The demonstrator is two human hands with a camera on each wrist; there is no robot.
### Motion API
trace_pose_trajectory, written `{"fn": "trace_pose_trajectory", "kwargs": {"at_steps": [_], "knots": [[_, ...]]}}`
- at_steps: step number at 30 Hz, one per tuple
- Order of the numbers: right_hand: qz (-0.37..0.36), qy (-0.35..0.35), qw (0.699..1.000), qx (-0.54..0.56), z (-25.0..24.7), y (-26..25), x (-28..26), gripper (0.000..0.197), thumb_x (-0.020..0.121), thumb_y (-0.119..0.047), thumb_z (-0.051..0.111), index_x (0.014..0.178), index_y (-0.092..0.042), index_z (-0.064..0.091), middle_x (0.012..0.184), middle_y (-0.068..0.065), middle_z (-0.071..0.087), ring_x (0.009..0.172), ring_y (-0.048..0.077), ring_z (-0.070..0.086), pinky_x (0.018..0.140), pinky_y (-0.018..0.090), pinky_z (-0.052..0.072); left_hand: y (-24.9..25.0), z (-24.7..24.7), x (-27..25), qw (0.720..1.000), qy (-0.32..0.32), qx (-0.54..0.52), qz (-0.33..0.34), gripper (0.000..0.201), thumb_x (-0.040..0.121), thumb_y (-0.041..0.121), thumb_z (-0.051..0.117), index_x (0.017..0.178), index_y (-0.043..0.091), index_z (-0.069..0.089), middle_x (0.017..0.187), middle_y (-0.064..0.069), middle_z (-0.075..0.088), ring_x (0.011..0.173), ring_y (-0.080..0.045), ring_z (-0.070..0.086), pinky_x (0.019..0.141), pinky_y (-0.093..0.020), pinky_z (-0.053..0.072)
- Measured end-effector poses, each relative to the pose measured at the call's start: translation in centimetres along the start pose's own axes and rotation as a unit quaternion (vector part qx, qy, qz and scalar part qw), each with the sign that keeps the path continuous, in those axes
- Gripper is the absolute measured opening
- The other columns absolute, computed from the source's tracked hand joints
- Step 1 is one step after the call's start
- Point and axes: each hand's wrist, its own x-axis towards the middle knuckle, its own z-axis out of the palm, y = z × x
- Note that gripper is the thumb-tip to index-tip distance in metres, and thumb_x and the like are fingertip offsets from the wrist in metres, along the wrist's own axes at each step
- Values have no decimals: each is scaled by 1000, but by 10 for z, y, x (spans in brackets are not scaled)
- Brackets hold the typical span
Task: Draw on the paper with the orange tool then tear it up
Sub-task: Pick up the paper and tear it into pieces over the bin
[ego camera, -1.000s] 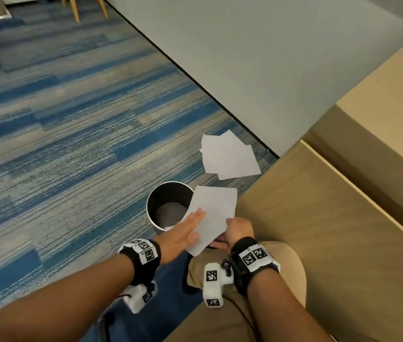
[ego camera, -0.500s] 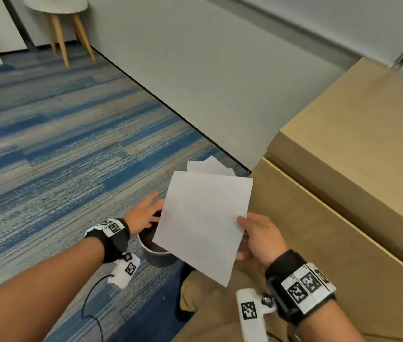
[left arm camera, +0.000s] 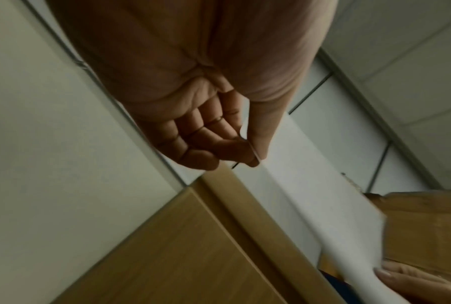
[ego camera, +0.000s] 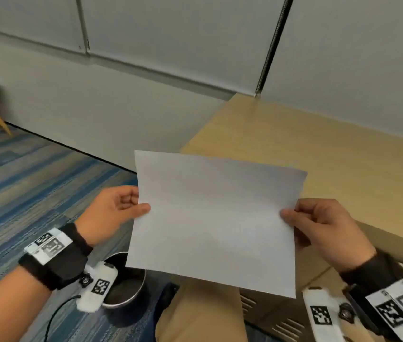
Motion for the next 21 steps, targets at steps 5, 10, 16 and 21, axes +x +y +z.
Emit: {"fn": "trace_pose_trajectory", "kwargs": {"at_steps": [5,10,16,21], "knots": [[20,89,996,-3,-60,8,-13,26,98,-16,63,83,5,68,78,29,70,64,37,68,60,41,61,57,46,31,998,-23,10,59,49,79,22,84,122,31,62,88,-19,72,84,-28,74,84,-38,60],[41,145,988,19,-106,15,-30,24,99,-16,61,82,1,67,85,36,68,63,33,66,62,43,61,104,102,61,990,-80,58,98,69,88,3,71,140,37,42,81,-9,73,81,-30,75,77,-43,58],[14,182,977,110,-137,20,-47,19,99,-12,60,87,-1,68,89,33,71,66,32,68,58,36,59,129,129,76,985,-132,45,97,67,88,16,74,140,42,42,84,-16,71,83,-35,74,78,-49,59],[9,18,969,246,-71,29,-40,30,94,-16,60,122,-5,67,116,15,76,102,37,74,84,49,61,87,78,49,992,-125,-14,12,79,62,35,86,134,34,53,84,-32,61,73,-36,68,62,-36,57]]}}
